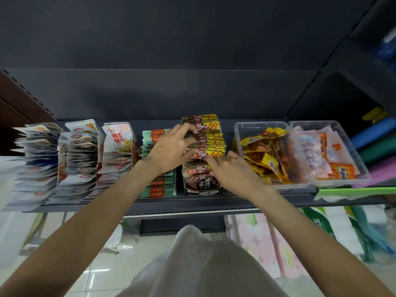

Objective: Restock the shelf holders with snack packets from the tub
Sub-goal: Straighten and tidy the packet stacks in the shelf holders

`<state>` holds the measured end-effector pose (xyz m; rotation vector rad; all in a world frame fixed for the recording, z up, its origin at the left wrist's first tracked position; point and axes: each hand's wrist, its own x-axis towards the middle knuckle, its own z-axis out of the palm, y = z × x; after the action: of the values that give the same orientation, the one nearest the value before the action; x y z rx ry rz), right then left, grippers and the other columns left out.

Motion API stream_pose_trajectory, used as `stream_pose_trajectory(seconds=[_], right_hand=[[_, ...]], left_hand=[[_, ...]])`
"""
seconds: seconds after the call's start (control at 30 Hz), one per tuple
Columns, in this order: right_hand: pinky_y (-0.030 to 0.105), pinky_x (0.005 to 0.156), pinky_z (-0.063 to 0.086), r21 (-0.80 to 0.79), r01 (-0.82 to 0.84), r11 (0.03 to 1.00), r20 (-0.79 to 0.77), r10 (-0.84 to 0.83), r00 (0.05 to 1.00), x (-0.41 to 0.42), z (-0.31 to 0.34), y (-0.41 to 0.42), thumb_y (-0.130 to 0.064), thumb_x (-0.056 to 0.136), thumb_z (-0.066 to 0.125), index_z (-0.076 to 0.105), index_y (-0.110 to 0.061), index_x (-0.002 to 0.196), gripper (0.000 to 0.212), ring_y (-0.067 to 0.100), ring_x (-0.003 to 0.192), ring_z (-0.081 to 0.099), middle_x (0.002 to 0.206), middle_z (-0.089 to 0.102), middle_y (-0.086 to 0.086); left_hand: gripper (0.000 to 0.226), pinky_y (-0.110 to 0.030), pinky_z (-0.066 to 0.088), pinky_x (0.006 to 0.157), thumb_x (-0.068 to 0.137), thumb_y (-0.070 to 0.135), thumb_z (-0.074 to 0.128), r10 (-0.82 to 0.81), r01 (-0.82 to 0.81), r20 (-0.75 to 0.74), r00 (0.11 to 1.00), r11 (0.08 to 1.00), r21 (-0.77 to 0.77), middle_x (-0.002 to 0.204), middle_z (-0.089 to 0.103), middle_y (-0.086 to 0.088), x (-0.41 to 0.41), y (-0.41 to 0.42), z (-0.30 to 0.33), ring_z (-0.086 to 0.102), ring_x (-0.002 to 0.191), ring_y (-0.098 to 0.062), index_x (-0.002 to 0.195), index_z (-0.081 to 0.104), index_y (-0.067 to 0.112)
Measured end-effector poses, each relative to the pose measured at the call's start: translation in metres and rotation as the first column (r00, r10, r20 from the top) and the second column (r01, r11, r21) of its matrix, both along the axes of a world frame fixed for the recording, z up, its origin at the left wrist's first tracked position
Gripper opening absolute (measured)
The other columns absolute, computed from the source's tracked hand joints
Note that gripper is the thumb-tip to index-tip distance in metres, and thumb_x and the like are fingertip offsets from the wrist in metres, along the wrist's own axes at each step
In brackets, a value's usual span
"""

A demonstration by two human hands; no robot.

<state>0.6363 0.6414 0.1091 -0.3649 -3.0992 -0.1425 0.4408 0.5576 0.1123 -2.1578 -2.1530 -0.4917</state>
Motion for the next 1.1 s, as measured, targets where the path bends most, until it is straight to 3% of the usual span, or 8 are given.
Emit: stream_pose_trajectory(seconds=[0.2,0.4,0.53,0.67,0.73,0.8,0.97,1.1], right_hand=[[0.033,0.075,0.044,-0.36,0.079,0.929,-0.002,-0.086,0.996,-0.005,0.027,0.024,-0.021,0.094,0.056,0.051,-0.029,0.124,0.031,0.021,0.088,0.063,0.094,0.068,0.001],[0.038,0.097,0.046,-0.425,0.208,0.881,-0.004,-0.231,0.973,0.0,0.016,0.015,-0.022,0.083,0.071,0.037,-0.026,0.136,0.063,0.021,0.124,0.045,0.135,0.047,0.001],[0.027,0.106,0.034,-0.705,0.299,0.643,-0.259,-0.626,0.736,0.019,-0.006,-0.01,-0.023,0.085,0.07,0.027,-0.021,0.146,0.074,0.018,0.134,0.035,0.146,0.033,0.005],[0.037,0.118,0.021,-0.918,0.215,0.333,-0.108,-0.734,0.671,0.007,-0.02,-0.016,-0.025,0.091,0.062,0.007,-0.018,0.152,0.083,0.016,0.145,0.018,0.158,0.02,0.003],[0.03,0.115,0.024,-0.949,0.196,0.245,-0.057,-0.749,0.661,-0.002,-0.019,-0.012,-0.022,0.092,0.061,0.007,-0.02,0.153,0.082,0.007,0.14,0.025,0.154,0.026,-0.003],[0.011,0.103,0.032,-0.972,0.146,0.184,-0.033,-0.723,0.69,-0.006,-0.02,-0.008,-0.017,0.093,0.059,0.007,-0.022,0.153,0.08,-0.013,0.12,0.038,0.138,0.037,-0.016],[-0.001,0.092,0.033,-0.99,0.034,0.138,-0.07,-0.679,0.731,-0.006,-0.021,-0.008,-0.012,0.095,0.054,0.008,-0.021,0.152,0.074,-0.027,0.113,0.037,0.134,0.035,-0.024],[0.008,0.102,0.031,-0.96,0.072,0.269,-0.135,-0.678,0.723,-0.004,-0.015,-0.01,-0.025,0.098,0.049,0.014,-0.023,0.152,0.064,-0.018,0.125,0.032,0.145,0.032,-0.017]], left_hand=[[0.022,-0.035,0.048,0.083,0.09,0.028,0.064,0.055,-0.055,0.162,0.985,0.998,-0.005,0.122,0.056,0.0,-0.004,0.007,0.007,0.058,0.102,-0.018,0.099,0.073,0.011],[0.02,-0.035,0.051,0.075,0.078,0.028,0.076,0.152,-0.165,0.35,0.924,0.986,0.006,0.114,0.057,0.004,-0.001,0.009,0.011,0.058,0.093,-0.012,0.088,0.064,0.016],[0.031,-0.019,0.044,0.084,0.082,0.025,0.072,0.24,-0.33,0.453,0.859,0.935,0.129,0.113,0.052,-0.001,0.015,0.0,0.007,0.052,0.1,-0.008,0.104,0.054,0.011],[0.053,-0.004,0.025,0.099,0.095,0.033,0.054,0.236,-0.498,0.944,0.232,0.862,-0.093,0.136,0.034,0.018,0.07,-0.018,-0.005,0.033,0.124,0.012,0.142,0.03,0.025],[0.066,-0.004,0.029,0.096,0.095,0.036,0.051,0.243,-0.483,0.969,-0.051,0.843,-0.237,0.145,0.031,0.016,0.098,-0.023,-0.02,0.033,0.127,0.011,0.15,0.016,0.024],[0.069,0.0,0.037,0.083,0.096,0.036,0.05,0.249,-0.47,0.948,-0.197,0.825,-0.315,0.138,0.038,0.019,0.113,-0.022,-0.032,0.041,0.115,0.019,0.152,0.011,0.027],[0.067,-0.032,0.009,0.12,0.096,0.038,0.047,0.252,-0.551,0.965,-0.073,0.797,-0.249,0.159,0.009,0.011,0.122,-0.015,-0.042,0.003,0.144,0.0,0.15,0.008,0.034],[0.067,-0.03,0.023,0.117,0.097,0.039,0.044,0.171,-0.573,0.985,0.021,0.81,-0.129,0.156,0.02,0.012,0.123,-0.017,-0.041,0.02,0.142,-0.001,0.151,0.006,0.03]])
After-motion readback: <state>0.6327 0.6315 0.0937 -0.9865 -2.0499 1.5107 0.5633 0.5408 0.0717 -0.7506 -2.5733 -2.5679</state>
